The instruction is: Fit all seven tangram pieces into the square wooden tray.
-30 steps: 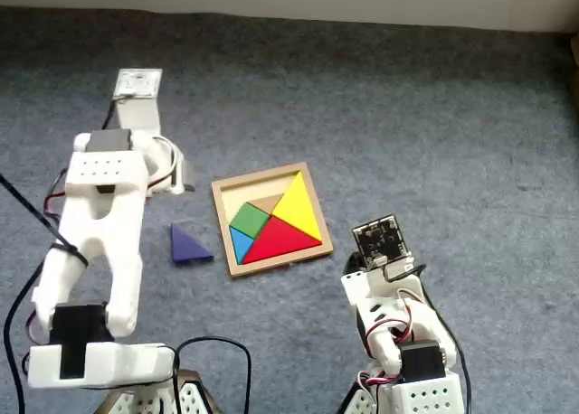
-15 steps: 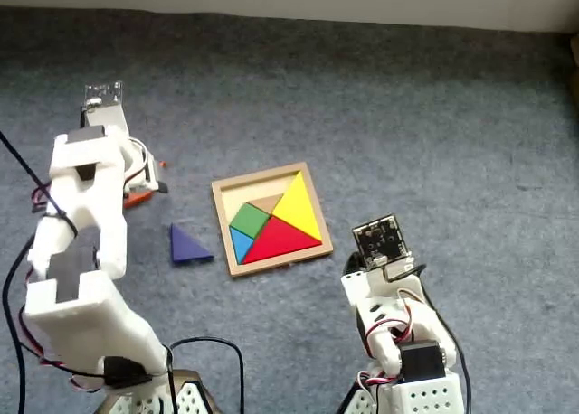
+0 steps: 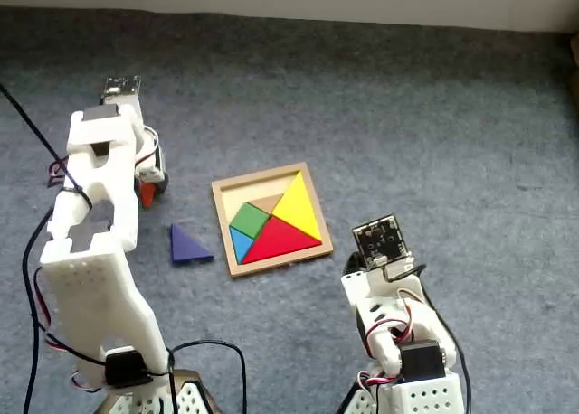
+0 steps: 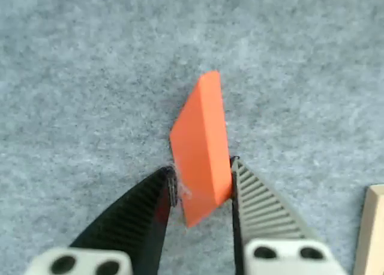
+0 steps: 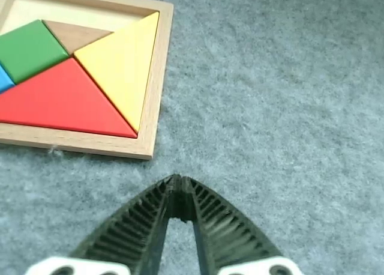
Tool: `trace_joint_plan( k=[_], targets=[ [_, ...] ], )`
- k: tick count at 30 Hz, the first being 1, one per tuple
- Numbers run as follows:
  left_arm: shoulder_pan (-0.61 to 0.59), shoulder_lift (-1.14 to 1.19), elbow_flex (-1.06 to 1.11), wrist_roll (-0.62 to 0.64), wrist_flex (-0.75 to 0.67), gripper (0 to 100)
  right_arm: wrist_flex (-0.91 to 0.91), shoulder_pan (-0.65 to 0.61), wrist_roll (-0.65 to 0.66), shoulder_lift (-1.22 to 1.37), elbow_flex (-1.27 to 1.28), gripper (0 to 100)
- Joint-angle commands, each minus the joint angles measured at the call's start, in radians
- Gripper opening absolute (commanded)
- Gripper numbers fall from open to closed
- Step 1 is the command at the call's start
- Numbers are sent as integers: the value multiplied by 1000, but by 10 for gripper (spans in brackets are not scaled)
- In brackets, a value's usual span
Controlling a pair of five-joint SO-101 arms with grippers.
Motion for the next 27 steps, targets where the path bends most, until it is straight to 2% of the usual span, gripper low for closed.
trace_joint_plan(
  k=[1,8,15,21,27],
  targets=[
    [12,4,-48,-9,14,134,-1,-13,14,-16,82,6],
    [12,4,-50,-8,11,130,-1,-13,14,-16,82,6],
    [21,-1,-50,-15,5,46,-1,-13,14,-16,82,6],
    [71,-19,-42,-86,11,4,-1,-13,14,-16,82,6],
    [90,-173,107,-87,-5,4,-1,-13,14,-16,82,6]
  ],
)
